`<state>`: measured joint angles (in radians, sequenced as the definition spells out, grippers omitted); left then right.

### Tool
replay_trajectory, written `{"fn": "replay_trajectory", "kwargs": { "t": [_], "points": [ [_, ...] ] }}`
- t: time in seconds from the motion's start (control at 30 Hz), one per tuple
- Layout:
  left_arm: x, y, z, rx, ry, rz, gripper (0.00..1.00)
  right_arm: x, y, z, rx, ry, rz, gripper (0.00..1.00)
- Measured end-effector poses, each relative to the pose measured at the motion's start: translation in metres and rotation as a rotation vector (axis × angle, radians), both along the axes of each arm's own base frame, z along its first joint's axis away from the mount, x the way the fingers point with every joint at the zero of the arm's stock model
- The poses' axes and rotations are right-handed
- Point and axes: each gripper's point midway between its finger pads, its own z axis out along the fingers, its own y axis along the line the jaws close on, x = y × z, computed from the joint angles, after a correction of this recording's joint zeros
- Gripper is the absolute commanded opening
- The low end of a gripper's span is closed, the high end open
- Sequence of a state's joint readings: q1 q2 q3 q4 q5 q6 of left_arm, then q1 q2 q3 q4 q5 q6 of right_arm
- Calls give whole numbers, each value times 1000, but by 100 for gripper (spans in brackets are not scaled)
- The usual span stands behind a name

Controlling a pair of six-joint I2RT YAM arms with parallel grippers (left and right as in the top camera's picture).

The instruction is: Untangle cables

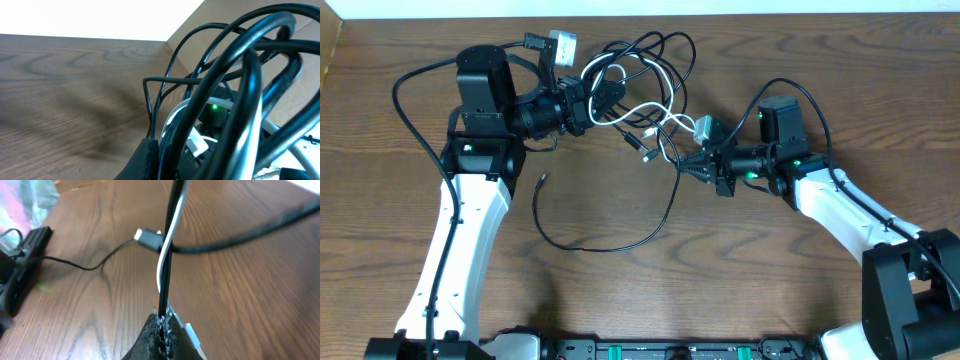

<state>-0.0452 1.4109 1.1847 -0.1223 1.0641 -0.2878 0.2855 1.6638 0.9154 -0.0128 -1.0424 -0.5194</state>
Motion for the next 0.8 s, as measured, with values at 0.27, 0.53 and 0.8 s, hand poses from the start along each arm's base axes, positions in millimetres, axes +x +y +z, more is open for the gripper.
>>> {"fn": "replay_trajectory", "kwargs": {
  "t": [0.27,0.53,0.8],
  "points": [
    [0,0,-1,2,0,-1,8,3,2,24,98,-61,45,16],
    [-1,0,-2,3,9,-1,8,31,-21,39,156,52,-101,25],
    [-4,0,-8,5,47,-1,8,36,-19,73,266,56,-82,52]
  ]
}}
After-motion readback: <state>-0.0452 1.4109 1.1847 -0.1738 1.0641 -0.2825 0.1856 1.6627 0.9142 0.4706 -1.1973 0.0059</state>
